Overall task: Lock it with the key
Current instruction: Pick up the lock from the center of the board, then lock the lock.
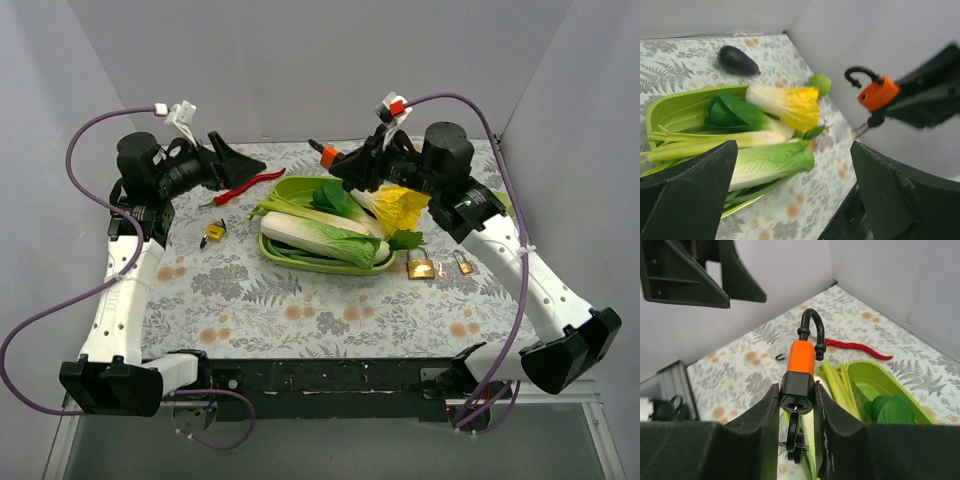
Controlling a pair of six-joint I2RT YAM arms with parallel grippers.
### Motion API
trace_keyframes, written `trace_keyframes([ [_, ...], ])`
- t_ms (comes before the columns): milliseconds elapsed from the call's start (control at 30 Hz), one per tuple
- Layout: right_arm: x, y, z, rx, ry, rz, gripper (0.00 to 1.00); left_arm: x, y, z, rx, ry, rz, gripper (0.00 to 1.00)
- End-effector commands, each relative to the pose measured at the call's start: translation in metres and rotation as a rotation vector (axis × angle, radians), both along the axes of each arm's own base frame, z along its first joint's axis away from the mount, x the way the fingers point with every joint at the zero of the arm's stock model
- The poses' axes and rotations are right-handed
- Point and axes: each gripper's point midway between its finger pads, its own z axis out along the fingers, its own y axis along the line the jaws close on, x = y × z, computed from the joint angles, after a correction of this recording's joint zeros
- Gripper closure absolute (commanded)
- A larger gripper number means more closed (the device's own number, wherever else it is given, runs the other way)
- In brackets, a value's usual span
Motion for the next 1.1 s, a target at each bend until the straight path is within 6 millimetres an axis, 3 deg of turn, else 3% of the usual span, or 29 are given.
trace_keyframes([
  [0, -0.068, -0.018, 0.005, -0.028, -0.068, 0.346, 0.99, -0.068, -0.016, -0.018, 0.34, -0.37, -0.405, 0.02],
  [33, -0.076, -0.022, 0.003, -0.03, -0.072, 0.388, 0.99, -0.086, -0.021, -0.024, 0.321, -0.365, -0.491, 0.02],
  [100, -0.097, -0.028, 0.0, -0.03, -0.062, 0.496, 0.99, -0.099, -0.025, -0.025, 0.344, -0.445, -0.563, 0.1],
  [167, -0.112, -0.033, -0.002, -0.036, -0.066, 0.576, 0.99, -0.105, -0.032, -0.023, 0.341, -0.461, -0.592, 0.14],
  [300, -0.133, -0.039, -0.009, -0.043, -0.013, 0.668, 0.99, -0.109, -0.055, -0.029, 0.36, -0.428, -0.618, 0.35],
  [367, -0.139, -0.04, -0.014, -0.04, 0.006, 0.7, 0.99, -0.122, -0.074, -0.03, 0.365, -0.454, -0.67, 0.39],
  [467, -0.146, -0.042, -0.017, -0.039, 0.025, 0.729, 0.99, -0.125, -0.088, -0.031, 0.389, -0.485, -0.649, 0.42],
  [700, -0.146, -0.042, -0.025, -0.05, 0.025, 0.733, 0.99, -0.143, -0.117, -0.041, 0.382, -0.492, -0.75, 0.53],
  [833, -0.142, -0.042, -0.027, -0.064, 0.017, 0.718, 0.99, -0.146, -0.122, -0.047, 0.397, -0.499, -0.761, 0.57],
  [1067, -0.138, -0.042, -0.029, -0.077, 0.016, 0.696, 0.99, -0.155, -0.126, -0.042, 0.362, -0.506, -0.796, 0.74],
])
